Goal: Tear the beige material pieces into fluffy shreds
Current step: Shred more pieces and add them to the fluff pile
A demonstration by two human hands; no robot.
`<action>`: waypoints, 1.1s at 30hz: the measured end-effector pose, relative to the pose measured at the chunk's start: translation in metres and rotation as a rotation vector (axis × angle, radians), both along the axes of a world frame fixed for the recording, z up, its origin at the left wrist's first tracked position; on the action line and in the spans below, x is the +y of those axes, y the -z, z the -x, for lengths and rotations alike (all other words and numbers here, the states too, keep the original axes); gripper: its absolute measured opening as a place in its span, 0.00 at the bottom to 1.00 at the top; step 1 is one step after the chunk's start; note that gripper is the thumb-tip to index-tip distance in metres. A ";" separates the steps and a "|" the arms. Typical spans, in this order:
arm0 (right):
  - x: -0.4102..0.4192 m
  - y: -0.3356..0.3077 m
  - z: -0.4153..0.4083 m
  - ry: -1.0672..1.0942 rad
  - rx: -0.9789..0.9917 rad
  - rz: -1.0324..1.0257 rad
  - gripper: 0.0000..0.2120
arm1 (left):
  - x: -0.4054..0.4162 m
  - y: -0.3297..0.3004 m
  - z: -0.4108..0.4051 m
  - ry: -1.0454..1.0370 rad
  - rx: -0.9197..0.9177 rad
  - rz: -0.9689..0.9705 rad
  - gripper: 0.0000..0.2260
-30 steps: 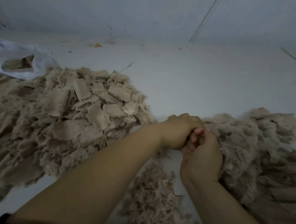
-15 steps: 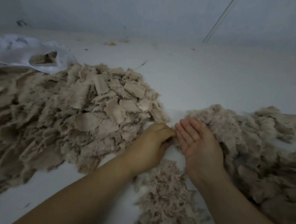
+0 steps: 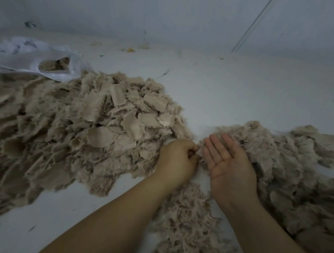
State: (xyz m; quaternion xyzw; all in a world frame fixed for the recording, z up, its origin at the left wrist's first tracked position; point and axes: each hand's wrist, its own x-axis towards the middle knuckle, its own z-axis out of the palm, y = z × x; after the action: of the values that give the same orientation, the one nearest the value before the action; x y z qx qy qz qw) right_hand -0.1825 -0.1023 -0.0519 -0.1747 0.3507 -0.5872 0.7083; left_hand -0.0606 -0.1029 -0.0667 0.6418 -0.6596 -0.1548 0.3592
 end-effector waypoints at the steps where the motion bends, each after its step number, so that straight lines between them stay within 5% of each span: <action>1: -0.001 0.000 0.000 0.004 0.002 0.000 0.18 | 0.000 0.001 -0.001 -0.015 0.062 -0.006 0.11; 21: -0.009 0.008 0.001 0.098 0.101 0.045 0.12 | 0.024 -0.007 -0.006 0.140 1.266 0.013 0.09; 26: -0.010 0.008 0.004 0.114 0.093 0.074 0.11 | 0.026 -0.016 -0.013 0.197 1.207 0.200 0.06; 33: -0.006 0.019 -0.002 -0.098 0.517 0.206 0.09 | 0.028 -0.009 -0.014 0.245 1.171 0.085 0.03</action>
State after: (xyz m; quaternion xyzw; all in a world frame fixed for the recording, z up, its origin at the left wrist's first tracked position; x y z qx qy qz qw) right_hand -0.1807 -0.1085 -0.0708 -0.4063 0.4493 -0.5206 0.6016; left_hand -0.0468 -0.0751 -0.0582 0.3542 -0.4269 -0.4963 0.6678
